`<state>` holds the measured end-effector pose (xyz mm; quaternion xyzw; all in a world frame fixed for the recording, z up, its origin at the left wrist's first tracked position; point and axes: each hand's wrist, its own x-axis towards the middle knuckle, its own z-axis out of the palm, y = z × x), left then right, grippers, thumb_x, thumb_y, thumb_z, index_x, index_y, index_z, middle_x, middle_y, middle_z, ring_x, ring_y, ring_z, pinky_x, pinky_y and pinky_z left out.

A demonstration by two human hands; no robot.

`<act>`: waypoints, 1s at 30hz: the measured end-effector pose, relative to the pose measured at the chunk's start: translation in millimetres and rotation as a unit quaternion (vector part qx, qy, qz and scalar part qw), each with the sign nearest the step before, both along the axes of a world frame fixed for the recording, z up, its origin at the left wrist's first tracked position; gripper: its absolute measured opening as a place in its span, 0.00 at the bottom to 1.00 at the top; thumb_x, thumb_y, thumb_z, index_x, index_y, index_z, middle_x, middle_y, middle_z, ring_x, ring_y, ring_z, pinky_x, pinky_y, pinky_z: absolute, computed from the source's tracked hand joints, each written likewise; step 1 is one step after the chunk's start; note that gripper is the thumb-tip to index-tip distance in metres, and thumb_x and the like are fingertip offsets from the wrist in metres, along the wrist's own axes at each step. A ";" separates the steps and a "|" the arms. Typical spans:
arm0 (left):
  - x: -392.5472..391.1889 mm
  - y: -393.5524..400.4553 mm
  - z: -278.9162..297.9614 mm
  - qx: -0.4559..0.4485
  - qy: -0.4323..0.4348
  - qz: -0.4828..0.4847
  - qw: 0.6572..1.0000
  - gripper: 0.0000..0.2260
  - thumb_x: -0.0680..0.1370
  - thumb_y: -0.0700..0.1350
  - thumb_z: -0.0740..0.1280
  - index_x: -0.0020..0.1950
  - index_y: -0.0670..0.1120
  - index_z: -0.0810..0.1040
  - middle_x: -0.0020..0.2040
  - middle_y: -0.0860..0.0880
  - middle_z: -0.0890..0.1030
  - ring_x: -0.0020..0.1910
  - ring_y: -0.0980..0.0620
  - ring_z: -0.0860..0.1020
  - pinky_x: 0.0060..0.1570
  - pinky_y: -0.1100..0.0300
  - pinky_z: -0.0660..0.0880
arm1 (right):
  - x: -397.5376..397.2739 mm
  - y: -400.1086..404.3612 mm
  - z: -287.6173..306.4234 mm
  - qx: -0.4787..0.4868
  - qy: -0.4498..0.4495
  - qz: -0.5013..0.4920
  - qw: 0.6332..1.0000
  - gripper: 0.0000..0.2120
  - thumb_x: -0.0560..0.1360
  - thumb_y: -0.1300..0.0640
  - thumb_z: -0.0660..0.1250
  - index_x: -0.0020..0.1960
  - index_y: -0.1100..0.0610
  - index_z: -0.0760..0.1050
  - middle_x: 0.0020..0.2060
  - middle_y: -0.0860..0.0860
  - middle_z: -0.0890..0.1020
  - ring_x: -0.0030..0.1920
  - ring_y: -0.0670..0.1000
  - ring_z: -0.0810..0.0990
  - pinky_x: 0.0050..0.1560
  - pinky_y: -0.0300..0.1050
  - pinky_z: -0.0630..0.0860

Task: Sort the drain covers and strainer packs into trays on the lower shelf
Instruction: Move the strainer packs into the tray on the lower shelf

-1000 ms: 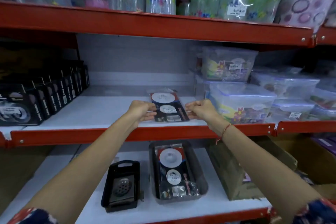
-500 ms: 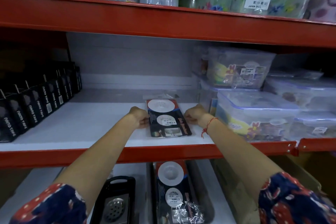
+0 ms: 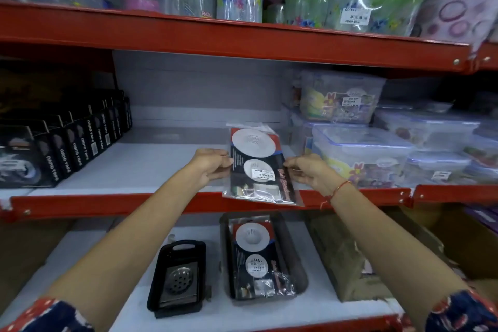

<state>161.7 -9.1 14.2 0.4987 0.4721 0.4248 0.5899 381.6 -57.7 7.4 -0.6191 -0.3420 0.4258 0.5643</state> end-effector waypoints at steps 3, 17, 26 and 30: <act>-5.5 -35.8 -11.1 0.000 -0.021 -0.036 0.999 0.20 0.75 0.30 0.67 0.66 0.37 0.72 0.46 0.44 0.81 0.39 0.52 0.80 0.48 0.55 0.78 | -1.8 -35.9 -8.5 0.001 0.013 0.006 1.000 0.08 0.75 0.69 0.65 0.40 0.59 0.74 0.34 0.53 0.78 0.33 0.49 0.75 0.30 0.39 0.77; -16.1 -181.8 -123.8 -0.073 0.033 -0.132 0.988 0.22 0.74 0.28 0.67 0.67 0.41 0.72 0.44 0.49 0.81 0.43 0.52 0.81 0.39 0.56 0.82 | 6.8 -199.0 -113.8 -0.128 0.014 0.017 0.992 0.05 0.73 0.66 0.69 0.47 0.58 0.80 0.38 0.52 0.80 0.40 0.48 0.76 0.41 0.42 0.78; -12.0 -192.7 -176.4 -0.168 0.030 -0.115 0.979 0.21 0.74 0.28 0.66 0.66 0.38 0.72 0.54 0.41 0.82 0.45 0.49 0.80 0.53 0.53 0.77 | 2.4 -207.9 -164.7 -0.206 0.049 0.027 0.977 0.04 0.75 0.68 0.64 0.45 0.61 0.76 0.40 0.54 0.80 0.39 0.49 0.78 0.28 0.38 0.78; -8.6 -173.7 -191.3 -0.196 0.038 -0.093 0.976 0.20 0.74 0.27 0.65 0.65 0.38 0.73 0.57 0.40 0.80 0.50 0.46 0.80 0.52 0.52 0.79 | -1.1 -186.9 -177.6 -0.212 0.063 0.013 0.975 0.09 0.75 0.73 0.61 0.41 0.62 0.74 0.38 0.56 0.79 0.37 0.51 0.78 0.23 0.37 0.77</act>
